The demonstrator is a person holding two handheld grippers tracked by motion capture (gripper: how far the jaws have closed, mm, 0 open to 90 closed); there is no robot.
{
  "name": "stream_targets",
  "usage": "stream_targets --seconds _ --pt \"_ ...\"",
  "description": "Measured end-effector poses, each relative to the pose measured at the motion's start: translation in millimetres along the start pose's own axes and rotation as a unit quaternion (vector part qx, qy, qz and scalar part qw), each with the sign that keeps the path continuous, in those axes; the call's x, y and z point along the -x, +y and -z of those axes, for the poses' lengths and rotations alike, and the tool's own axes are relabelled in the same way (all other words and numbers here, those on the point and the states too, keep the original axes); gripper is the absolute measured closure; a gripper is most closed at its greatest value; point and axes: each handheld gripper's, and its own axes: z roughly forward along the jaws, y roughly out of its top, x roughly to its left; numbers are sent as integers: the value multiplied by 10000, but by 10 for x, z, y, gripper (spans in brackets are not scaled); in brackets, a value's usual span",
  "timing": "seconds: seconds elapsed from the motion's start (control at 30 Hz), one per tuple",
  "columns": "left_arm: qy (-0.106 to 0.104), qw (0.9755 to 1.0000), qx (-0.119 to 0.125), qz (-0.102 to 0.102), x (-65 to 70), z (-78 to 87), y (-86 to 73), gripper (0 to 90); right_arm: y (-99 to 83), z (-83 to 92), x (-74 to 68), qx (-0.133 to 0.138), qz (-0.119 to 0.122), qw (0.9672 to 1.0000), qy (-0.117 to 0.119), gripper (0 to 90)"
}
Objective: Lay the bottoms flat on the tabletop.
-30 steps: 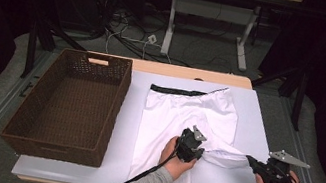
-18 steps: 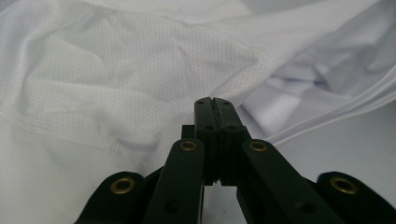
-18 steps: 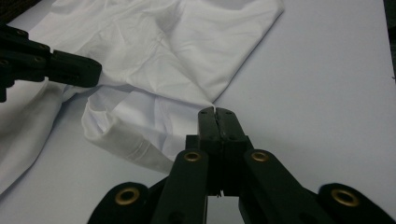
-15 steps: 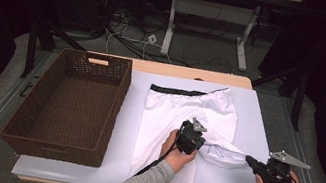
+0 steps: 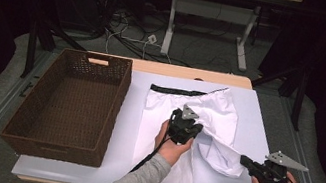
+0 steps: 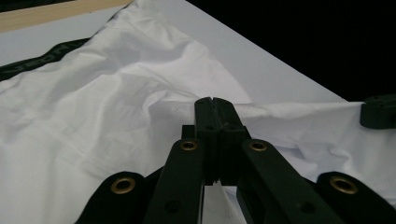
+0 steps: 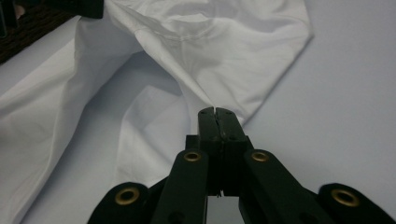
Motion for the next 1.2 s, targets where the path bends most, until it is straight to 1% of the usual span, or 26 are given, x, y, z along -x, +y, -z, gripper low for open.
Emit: stream_targets --seconds 0.03,0.07,0.1,0.13,0.17,0.23,0.3,0.43,0.5,0.53,0.57,0.63,0.7,0.73,0.8,0.83,0.87,0.9,0.93,0.97,1.0,1.03,1.07,1.1,1.17,1.2 --pt "25 10000 17 52 -27 35 -19 900 6 -3 -46 15 55 10000 62 900" --pt "82 9999 39 147 -86 89 -72 900 14 -16 -153 15 163 9997 181 900" --pt "82 9999 39 147 -86 89 -72 900 14 -16 -153 15 163 9997 181 900" --pt "141 9997 33 219 -145 124 -124 900 17 -33 -273 -33 313 9990 320 900" --pt "141 9997 33 219 -145 124 -124 900 17 -33 -273 -33 313 9990 320 900" --pt "210 9990 58 390 -221 150 -193 900 18 -61 -399 -81 450 9979 454 900" --pt "247 9984 23 506 -286 163 -250 899 24 -105 -508 -111 614 9963 589 900" --pt "412 9971 -73 633 -388 139 -368 899 31 -242 -691 -294 798 9932 793 900" --pt "492 9963 -134 690 -439 115 -424 898 23 -343 -778 -394 938 9909 880 900" --pt "521 9958 -159 735 -461 99 -451 896 12 -414 -832 -505 1063 9886 945 900" --pt "554 9954 -198 756 -481 85 -476 896 12 -414 -832 -505 1063 9886 945 900" --pt "643 9943 -276 805 -510 60 -526 883 -11 -476 -882 -554 1118 9870 1016 887" --pt "686 9935 -287 866 -521 58 -563 853 -26 -493 -909 -553 1147 9855 1119 825" --pt "701 9934 -292 861 -520 66 -571 825 -28 -486 -913 -512 1119 9857 1150 797" --pt "651 9934 -255 906 -487 95 -575 759 -18 -462 -888 -363 1121 9867 1118 731" --pt "608 9940 -251 879 -458 115 -571 731 -10 -448 -866 -290 1066 9877 1109 719" --pt "506 9952 -217 812 -377 159 -567 662 7 -417 -810 -220 932 9895 1085 688" --pt "506 9952 -217 812 -377 159 -567 637 7 -417 -810 -220 932 9895 1085 688" --pt "432 9960 -239 739 -291 195 -577 618 12 -394 -753 -152 897 9910 980 660" --pt "432 9960 -239 739 -291 195 -577 600 13 -384 -732 -143 858 9917 948 648" --pt "362 9965 -261 708 -231 218 -592 574 13 -384 -732 -143 858 9917 948 648" --pt "218 9962 -291 790 -150 247 -617 555 8 -366 -663 -56 788 9931 863 617" --pt "218 9962 -291 790 -150 247 -617 543 8 -366 -663 -56 788 9931 863 617" --pt "123 9958 -303 854 -91 260 -641 543 7 -359 -644 -42 756 9938 814 601" --pt "-19 9953 -376 897 -6 279 -682 517 3 -336 -586 53 680 9952 708 565" --pt "-133 9950 -424 898 82 292 -722 502 -3 -315 -540 131 655 9959 616 531"
